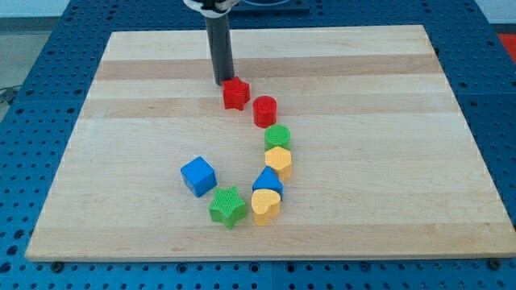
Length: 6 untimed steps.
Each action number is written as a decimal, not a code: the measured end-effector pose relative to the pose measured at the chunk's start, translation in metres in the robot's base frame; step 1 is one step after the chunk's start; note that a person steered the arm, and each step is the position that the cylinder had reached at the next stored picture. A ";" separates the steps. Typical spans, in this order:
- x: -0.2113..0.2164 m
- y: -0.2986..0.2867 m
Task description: Push the red star close to the red circle
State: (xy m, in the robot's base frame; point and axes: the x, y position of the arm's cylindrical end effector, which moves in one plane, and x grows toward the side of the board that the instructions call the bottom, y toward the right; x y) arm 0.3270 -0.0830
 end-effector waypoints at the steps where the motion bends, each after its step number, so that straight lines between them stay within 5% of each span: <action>1: -0.003 -0.032; 4: 0.085 0.035; 6: 0.087 0.040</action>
